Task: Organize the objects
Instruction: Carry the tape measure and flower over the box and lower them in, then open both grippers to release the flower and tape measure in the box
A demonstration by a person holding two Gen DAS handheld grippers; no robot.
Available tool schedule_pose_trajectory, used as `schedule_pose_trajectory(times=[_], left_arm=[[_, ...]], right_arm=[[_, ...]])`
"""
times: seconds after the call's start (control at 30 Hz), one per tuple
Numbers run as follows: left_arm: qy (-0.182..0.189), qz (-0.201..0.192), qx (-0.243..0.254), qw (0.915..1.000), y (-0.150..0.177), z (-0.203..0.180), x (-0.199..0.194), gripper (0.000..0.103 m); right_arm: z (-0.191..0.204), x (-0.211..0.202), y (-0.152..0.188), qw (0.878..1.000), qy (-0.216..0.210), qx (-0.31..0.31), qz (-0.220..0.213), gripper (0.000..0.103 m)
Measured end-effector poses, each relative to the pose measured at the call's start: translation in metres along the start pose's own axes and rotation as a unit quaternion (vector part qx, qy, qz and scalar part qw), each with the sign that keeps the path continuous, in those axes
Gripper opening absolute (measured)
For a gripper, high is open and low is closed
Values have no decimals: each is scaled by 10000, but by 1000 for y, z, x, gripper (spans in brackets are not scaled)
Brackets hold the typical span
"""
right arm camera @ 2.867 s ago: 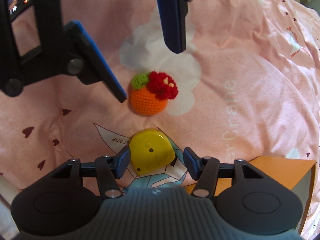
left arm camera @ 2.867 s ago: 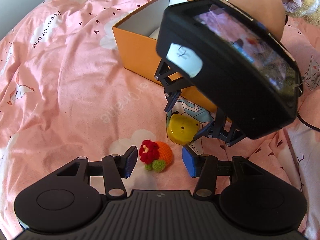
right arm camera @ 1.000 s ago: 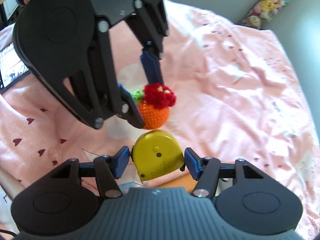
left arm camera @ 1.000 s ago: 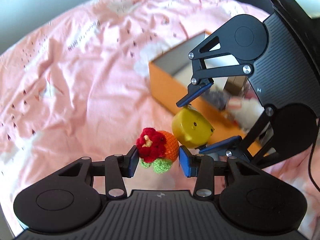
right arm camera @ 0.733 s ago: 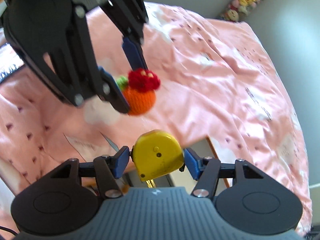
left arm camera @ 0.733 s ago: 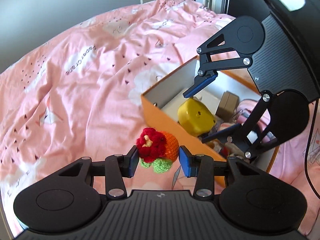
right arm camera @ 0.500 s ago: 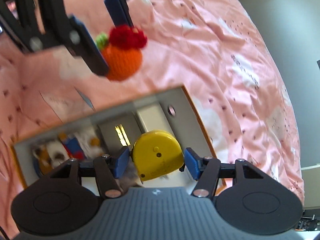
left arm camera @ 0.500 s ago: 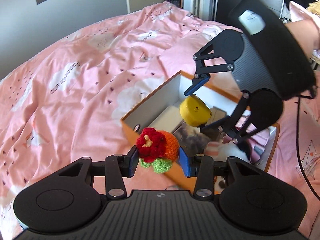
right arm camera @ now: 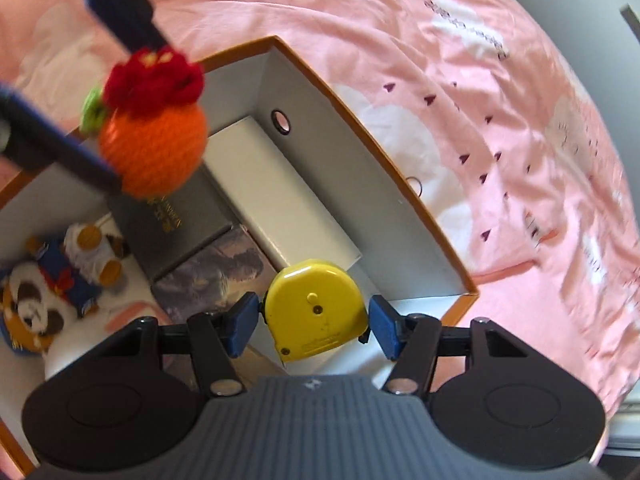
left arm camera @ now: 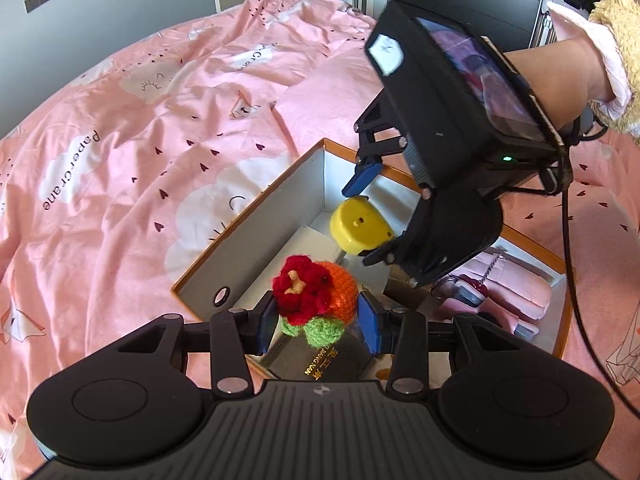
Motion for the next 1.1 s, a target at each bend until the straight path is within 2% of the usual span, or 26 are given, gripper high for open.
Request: schedule_pose_trajectory(times=[0.23, 0.5, 0.67, 0.77, 0.9, 0.97, 1.1], left_arm=[[107, 125, -4, 9999, -5, 2, 22, 49], [112, 285, 18, 9995, -8, 0, 42, 49], [100, 347, 33, 9993, -11, -2, 48, 49], [109, 349, 50, 9993, -16, -5, 52, 49], [160, 335, 146, 9992, -24, -12, 57, 49], [165, 339, 248, 9990, -29, -18, 62, 49], [99, 358, 488, 9981, -41, -30, 80, 49]], right_arm=[[-4, 24, 0, 9979, -286, 494, 310, 62], [5, 39, 1, 9964, -402, 425, 609, 63], [6, 37, 2, 9963, -507, 389, 569, 64], [0, 24, 8, 9974, -304, 524, 389, 64], [-12, -14, 26, 9954, 234, 903, -231, 64], [-16, -35, 38, 9909, 529, 1095, -573, 63], [-23, -66, 61, 9761, 1154, 1550, -995, 63]])
Point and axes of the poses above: each gripper's, at about its wrist camera, not at the fingertips, and x roughly the way its jaws point, z to its left, y to its underside, the point moved 2 cm from there along x, roughly the way its jaws point, and after that the axes turned 15 degrees about -x, right-handed, at the moved point
